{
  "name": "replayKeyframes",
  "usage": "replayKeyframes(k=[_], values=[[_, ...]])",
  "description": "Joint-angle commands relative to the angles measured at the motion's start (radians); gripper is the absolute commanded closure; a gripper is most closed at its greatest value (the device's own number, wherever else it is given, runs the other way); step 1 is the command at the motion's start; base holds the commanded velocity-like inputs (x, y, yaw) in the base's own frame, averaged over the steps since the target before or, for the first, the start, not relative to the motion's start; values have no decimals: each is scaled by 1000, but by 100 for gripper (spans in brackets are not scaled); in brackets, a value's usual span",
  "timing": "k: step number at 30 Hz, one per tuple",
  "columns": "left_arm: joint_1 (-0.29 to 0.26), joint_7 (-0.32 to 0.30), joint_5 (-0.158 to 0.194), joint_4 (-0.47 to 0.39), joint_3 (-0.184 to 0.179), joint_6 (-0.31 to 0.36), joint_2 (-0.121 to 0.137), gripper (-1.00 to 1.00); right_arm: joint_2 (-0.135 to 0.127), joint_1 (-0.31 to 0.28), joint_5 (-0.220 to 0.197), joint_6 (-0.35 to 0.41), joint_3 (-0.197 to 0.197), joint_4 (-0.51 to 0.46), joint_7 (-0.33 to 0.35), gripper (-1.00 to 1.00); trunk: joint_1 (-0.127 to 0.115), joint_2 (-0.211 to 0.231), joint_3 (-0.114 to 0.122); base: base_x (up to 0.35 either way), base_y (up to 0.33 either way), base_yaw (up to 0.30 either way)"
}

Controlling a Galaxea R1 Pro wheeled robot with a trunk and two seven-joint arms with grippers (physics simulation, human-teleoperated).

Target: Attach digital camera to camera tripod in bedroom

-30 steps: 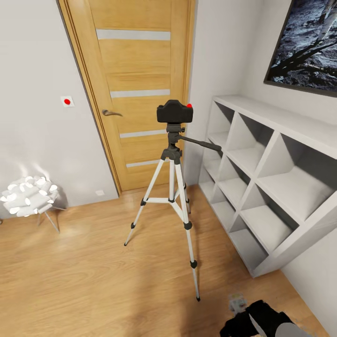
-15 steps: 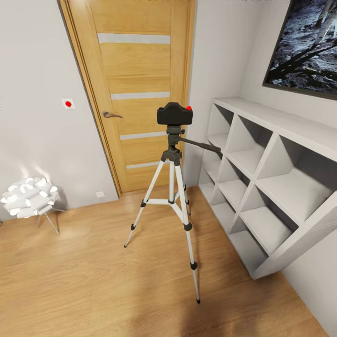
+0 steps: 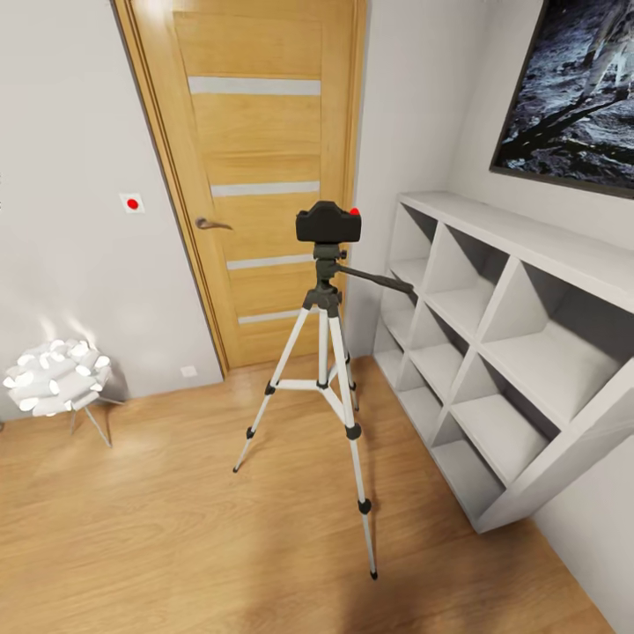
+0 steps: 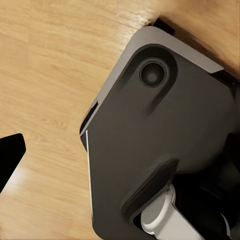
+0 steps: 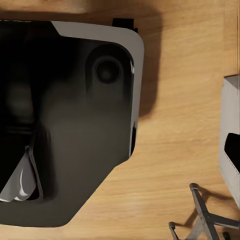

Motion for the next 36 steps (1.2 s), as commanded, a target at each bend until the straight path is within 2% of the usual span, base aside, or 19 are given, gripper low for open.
replayKeyframes(k=[1,14,27,36], values=[[-1,3,7,0,-8,4,1,-100,0,0,8,-2,-3,2,2,-100,0,-2,0,0,0,0],[-1,3,9,0,-8,-11,5,-100,0,14,9,-10,-2,2,-2,-100,0,-2,21,0,0,0],[-1,3,6,-2,-10,-84,7,-100,0,18,8,-14,-3,2,-2,-100,0,-2,42,0,0,0],[-1,3,4,-2,-11,-108,7,-100,1,32,7,-27,-3,2,-3,-100,0,-2,57,0,0,0]])
